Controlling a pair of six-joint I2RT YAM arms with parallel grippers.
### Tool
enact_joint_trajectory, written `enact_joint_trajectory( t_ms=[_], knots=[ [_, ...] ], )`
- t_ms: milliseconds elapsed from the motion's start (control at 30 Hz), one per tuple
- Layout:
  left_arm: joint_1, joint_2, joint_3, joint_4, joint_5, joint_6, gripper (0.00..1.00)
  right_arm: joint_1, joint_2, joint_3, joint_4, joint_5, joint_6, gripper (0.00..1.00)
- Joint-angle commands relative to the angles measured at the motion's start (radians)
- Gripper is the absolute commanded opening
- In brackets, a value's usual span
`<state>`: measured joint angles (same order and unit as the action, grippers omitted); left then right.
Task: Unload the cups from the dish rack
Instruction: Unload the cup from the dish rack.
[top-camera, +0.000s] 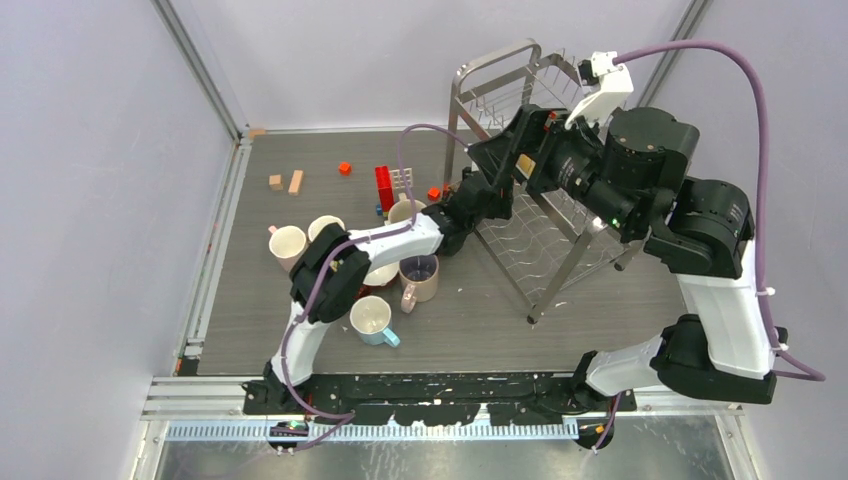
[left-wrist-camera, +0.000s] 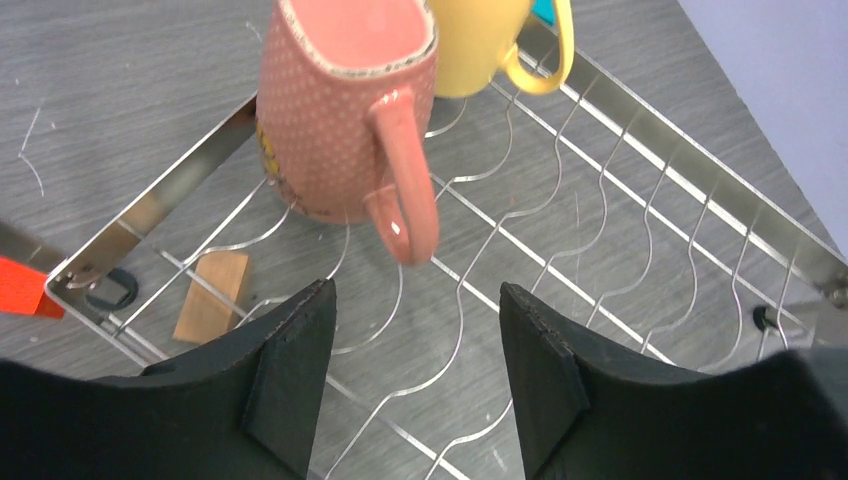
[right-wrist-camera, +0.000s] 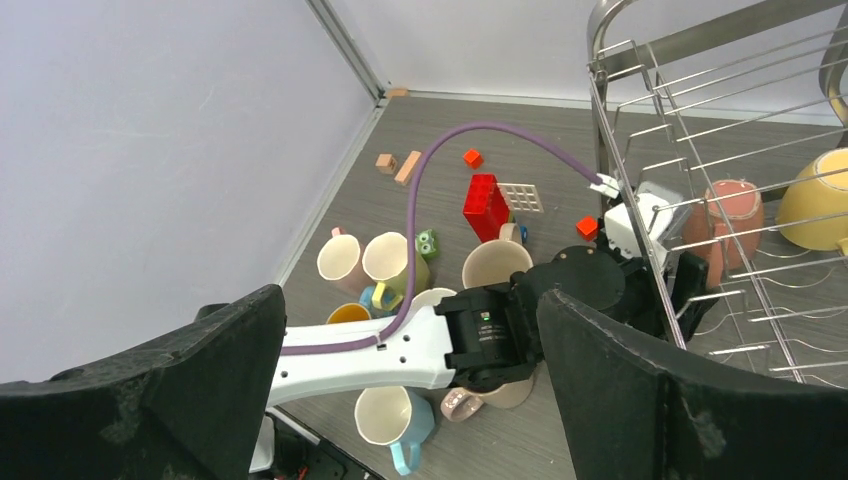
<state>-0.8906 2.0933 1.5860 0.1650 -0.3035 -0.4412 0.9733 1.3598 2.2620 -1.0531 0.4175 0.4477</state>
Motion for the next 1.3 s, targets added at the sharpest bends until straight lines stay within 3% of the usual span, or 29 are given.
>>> enact_joint_trajectory(
  t_ms=[0, 533, 933, 1267],
  knots=[
    [-0.028, 0.049, 0.108, 0.059, -0.128, 0.008, 0.61, -0.001, -0.047, -0.019, 0.011, 0.019, 0.002, 1.0],
    [-0.061, 0.234, 0.345, -0.109, -0.335, -0.032, 0.46, 0.0, -0.086, -0.051, -0.008, 0.017, 0.005, 1.0],
    [-0.06, 0.338, 0.475, -0.192, -0.344, -0.077, 0.44, 0.001, -0.101, -0.056, -0.017, 0.016, -0.002, 1.0],
    [-0.052, 0.361, 0.508, -0.216, -0.355, -0.094, 0.28, 0.0, -0.106, -0.059, -0.025, 0.019, -0.01, 1.0]
  ],
)
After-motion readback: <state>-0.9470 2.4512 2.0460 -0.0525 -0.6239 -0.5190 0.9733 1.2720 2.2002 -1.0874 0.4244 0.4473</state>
